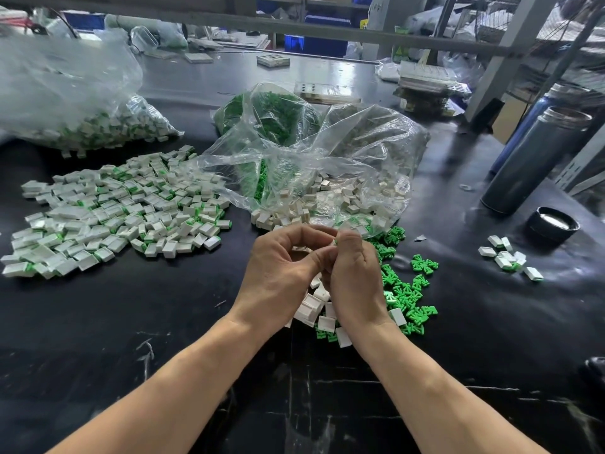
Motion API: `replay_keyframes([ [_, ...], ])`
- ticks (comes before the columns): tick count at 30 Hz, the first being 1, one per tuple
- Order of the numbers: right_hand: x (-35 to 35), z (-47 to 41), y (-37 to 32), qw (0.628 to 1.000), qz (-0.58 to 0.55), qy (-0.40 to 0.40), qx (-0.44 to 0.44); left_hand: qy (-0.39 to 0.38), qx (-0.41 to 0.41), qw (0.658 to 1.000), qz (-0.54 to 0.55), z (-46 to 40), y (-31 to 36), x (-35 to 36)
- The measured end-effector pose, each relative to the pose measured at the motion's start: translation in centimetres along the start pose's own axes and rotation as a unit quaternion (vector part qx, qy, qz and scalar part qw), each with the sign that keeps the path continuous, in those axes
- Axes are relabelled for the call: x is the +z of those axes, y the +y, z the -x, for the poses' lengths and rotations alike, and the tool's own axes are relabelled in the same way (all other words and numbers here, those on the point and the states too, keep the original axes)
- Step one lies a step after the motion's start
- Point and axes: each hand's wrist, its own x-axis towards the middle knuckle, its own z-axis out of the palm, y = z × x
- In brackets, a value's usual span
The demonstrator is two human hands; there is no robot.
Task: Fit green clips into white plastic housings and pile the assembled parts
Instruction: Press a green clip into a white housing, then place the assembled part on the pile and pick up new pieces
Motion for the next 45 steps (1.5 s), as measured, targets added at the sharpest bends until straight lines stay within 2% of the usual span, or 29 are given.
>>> replay_keyframes([
  [6, -0.6, 0.3, 0.2, 0.999, -0.028, -0.026, -0.003, -0.001, 0.003, 1.000, -0.019, -0.2, -0.3, -0.4],
  [10, -1.6, -0.1, 0.2, 0.997, 0.067, -0.025, -0.021, 0.020, -0.004, 0.999, -0.035, -0.5, -0.5, -1.2],
  [14, -2.9, -0.5, 0.0, 0.991, 0.104, -0.016, -0.079, 0.048, 0.012, 0.995, -0.086, -0.9, -0.8, -2.3],
  [20, -2.9, -0.5, 0.1, 0.952, 0.253, -0.028, -0.168, 0.028, 0.044, 0.984, -0.168, -1.0, -0.9, -2.9],
  [25, -3.1, -0.7, 0.2, 0.940, 0.293, -0.036, -0.169, 0.024, 0.086, 0.964, -0.249, -1.0, -1.3, -3.1],
  [35, -2.7, -0.6, 0.1, 0.934, 0.310, -0.021, -0.176, 0.025, 0.103, 0.960, -0.259, -0.8, -1.4, -2.8],
  [40, -2.7, -0.6, 0.3, 0.936, 0.315, -0.022, -0.157, 0.015, 0.074, 0.971, -0.228, -0.7, -1.6, -2.7],
  [45, -2.8, -0.7, 0.6, 0.936, 0.318, -0.022, -0.149, -0.002, 0.080, 0.970, -0.231, -0.8, -1.8, -2.9],
])
